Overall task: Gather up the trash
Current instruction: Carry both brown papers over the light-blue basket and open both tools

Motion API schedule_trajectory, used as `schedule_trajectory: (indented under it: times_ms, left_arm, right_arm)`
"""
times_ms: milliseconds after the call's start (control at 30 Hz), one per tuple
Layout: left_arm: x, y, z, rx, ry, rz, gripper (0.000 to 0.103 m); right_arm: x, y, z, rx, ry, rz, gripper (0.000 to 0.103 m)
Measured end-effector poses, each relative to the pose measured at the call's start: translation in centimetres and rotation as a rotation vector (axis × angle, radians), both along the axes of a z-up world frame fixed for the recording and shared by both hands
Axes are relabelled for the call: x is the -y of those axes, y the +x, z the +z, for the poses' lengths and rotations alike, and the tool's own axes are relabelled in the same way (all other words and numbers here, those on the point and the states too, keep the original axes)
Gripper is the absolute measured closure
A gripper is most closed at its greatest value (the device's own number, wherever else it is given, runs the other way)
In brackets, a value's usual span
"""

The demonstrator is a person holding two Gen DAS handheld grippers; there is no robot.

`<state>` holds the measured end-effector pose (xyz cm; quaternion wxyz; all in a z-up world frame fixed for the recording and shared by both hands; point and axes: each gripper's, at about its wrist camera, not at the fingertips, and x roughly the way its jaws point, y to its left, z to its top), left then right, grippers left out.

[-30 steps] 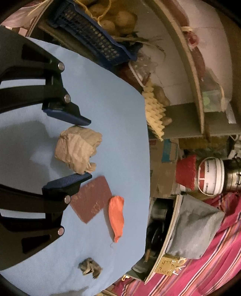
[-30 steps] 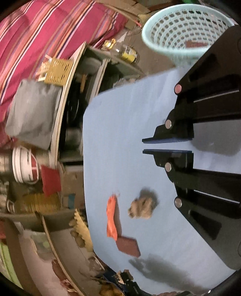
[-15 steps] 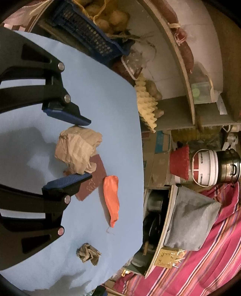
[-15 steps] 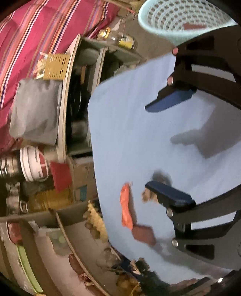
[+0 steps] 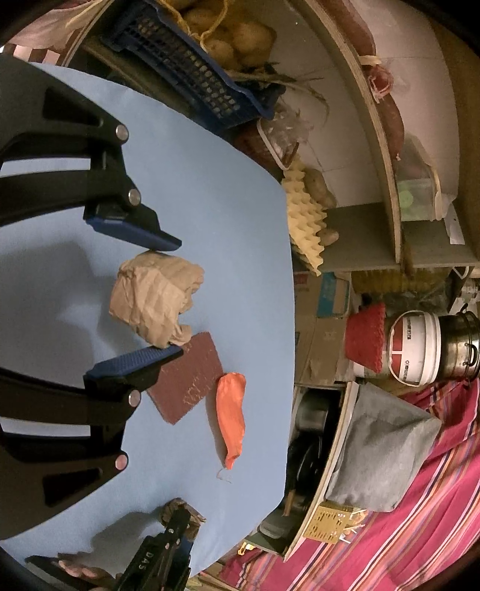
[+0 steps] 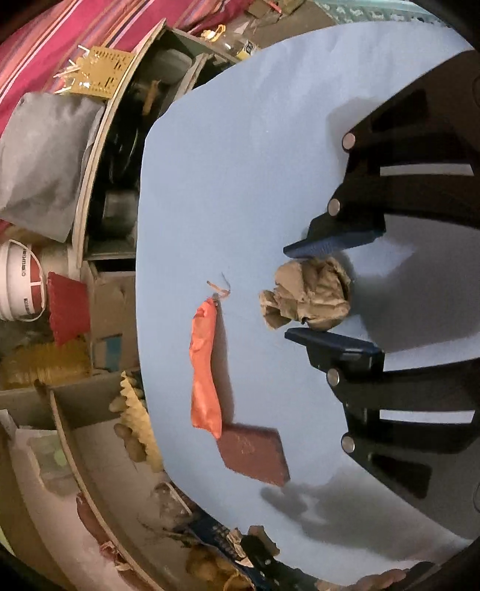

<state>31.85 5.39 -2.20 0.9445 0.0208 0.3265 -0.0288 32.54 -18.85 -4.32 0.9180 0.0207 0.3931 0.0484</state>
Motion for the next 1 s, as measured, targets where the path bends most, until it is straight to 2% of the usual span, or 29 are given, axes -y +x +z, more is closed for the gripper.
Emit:
schedule_trajectory:
  times_ms: [167,367,533,600,667,767,1000]
  left_arm:
    - [1.6,-0.6,0.5,0.031,0.028,-0.006,0.051]
    - [6.6,-1.5,2.4,0.082,0.025,-0.072,0.051]
    - [13.0,-2.4,3.5,0.104,0.035,-0.162,0.051]
    - [15.9,-2.6,4.0,0.101,-0.002,-0.204,0.051]
    - [18.6,-2.8,4.4,0.097,-0.029,-0.245,0.051]
    - [23.8,-3.6,5.1,0.109,-0.039,-0.322,0.051]
    - [35.8,-6.2,5.6,0.100,-0.074,-0.497,0.051]
  right_arm:
    - [1.6,-1.4,1.6,0.055,0.000,-0.018,0.064]
    - [8.1,-4.0,4.5,0.142,-0.007,-0.142,0.064]
    - [15.0,-6.6,6.3,0.193,-0.006,-0.234,0.064]
    - [18.3,-8.0,6.7,0.212,-0.020,-0.288,0.064]
    - [21.5,-9.5,6.8,0.223,0.011,-0.325,0.064]
    - [25.8,-11.7,6.9,0.232,0.043,-0.378,0.064]
    - [32.3,-16.6,6.4,0.225,-0.007,-0.480,0.064]
